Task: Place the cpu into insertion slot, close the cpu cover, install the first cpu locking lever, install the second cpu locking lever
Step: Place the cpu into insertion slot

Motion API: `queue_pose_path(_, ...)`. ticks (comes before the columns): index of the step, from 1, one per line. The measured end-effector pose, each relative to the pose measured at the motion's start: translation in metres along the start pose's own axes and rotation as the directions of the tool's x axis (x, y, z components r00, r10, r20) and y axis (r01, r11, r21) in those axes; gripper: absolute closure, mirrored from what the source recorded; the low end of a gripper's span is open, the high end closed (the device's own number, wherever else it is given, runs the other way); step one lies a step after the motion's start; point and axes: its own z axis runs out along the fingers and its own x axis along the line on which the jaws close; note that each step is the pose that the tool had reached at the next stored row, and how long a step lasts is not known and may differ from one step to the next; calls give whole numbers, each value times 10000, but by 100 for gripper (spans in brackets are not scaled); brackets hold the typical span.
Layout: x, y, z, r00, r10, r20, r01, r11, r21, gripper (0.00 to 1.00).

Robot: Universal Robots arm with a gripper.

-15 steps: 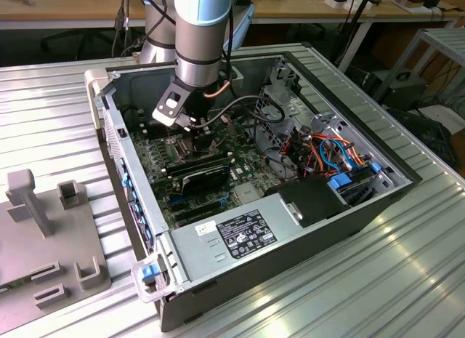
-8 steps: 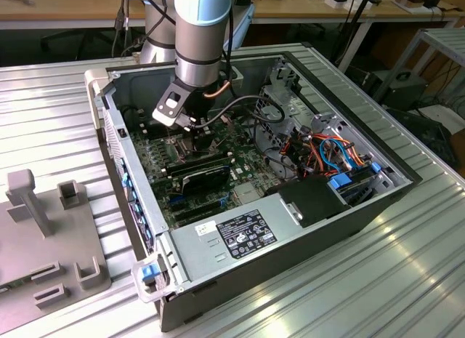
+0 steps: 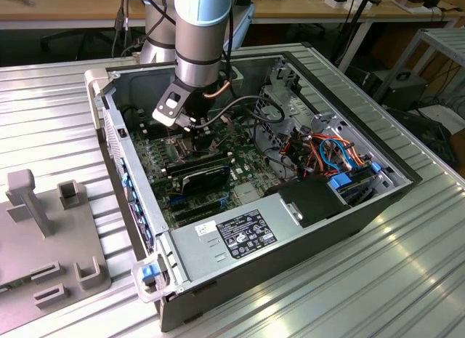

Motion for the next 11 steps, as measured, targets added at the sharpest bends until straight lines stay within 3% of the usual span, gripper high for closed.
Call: queue_pose_path(11, -1, 0, 5, 10000, -1, 0, 1, 10000, 2, 45)
